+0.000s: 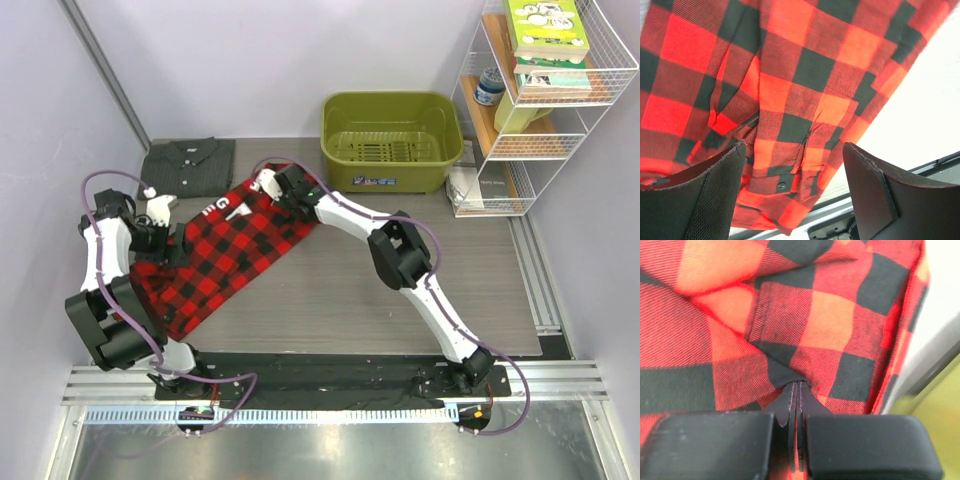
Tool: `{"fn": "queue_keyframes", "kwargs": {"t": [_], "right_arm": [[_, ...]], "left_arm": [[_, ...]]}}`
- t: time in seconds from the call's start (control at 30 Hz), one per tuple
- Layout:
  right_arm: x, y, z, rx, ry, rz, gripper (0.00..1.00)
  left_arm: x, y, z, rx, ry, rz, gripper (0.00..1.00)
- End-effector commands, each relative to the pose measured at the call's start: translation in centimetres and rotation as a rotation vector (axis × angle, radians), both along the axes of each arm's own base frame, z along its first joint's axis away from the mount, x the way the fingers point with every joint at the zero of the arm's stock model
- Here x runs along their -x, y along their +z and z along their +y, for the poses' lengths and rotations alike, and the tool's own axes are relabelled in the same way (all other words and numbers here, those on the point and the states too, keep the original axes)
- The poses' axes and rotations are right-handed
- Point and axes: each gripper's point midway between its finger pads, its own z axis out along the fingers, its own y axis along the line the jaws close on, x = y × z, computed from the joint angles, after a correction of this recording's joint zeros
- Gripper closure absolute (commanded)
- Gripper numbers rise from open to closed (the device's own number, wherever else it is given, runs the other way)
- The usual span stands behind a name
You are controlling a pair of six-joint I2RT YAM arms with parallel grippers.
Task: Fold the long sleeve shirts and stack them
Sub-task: Fold the shirt
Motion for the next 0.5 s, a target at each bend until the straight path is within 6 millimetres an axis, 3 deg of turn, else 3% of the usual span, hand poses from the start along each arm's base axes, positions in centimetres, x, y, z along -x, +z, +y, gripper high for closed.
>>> {"fn": "queue_keyframes", "kwargs": {"t": [0.0,0.03,0.07,0.13,0.17,0.2,0.23,0.27,0.3,0.33,0.4,0.43,0.47], "right_arm": [[-4.3,-1.3,-0.4,0.085,-0.02,-0.119,0.99],[-5.4,-0.5,-0.5,0.074,-0.035,-0.156,0.99],[-6.3,1.5,-0.2,0.046,-0.05,-0.197,0.99],[-6.6,3.7,-0.5,0.024,-0.064,-0.222,0.96],[-6.3,4.8,-0.5,0.001,-0.073,-0.222,0.95],[-5.9,8.8,-0.6,-0.053,-0.08,-0.252,0.94],[-5.2,10.0,-0.4,-0.088,-0.068,-0.237,0.92],[-3.8,8.9,-0.8,-0.107,-0.083,-0.177,0.91],[-2.8,12.6,-0.9,-0.167,-0.086,-0.191,0.9],[-1.0,10.9,-1.2,-0.167,-0.074,-0.105,0.88],[1.6,12.0,-1.2,-0.224,-0.093,-0.02,0.88],[3.7,10.0,-1.6,-0.197,-0.083,0.075,0.89],[5.0,9.5,-1.4,-0.198,-0.078,0.118,0.89]], "left_arm": [[-1.5,0.5,-1.2,0.047,-0.086,-0.032,0.24],[-1.6,0.3,-1.3,0.045,-0.104,-0.026,0.25],[-1.7,0.1,-1.8,0.042,-0.133,-0.021,0.25],[-1.7,-0.3,-2.2,0.035,-0.164,-0.016,0.26],[-1.9,-0.3,-2.7,0.025,-0.189,-0.024,0.26],[-1.8,-0.4,-3.1,0.024,-0.205,-0.028,0.26],[-1.7,-0.6,-3.4,0.017,-0.22,-0.029,0.26],[-1.6,-0.8,-4.0,0.007,-0.252,-0.026,0.26],[-1.2,-1.4,-4.2,-0.002,-0.272,-0.01,0.26],[-1.2,-1.7,-4.1,-0.026,-0.287,-0.012,0.26],[-0.9,-2.3,-4.4,-0.041,-0.329,-0.006,0.28],[-0.6,-2.9,-4.3,-0.051,-0.343,0.013,0.29],[-0.4,-3.1,-4.6,-0.055,-0.366,0.024,0.31]]}}
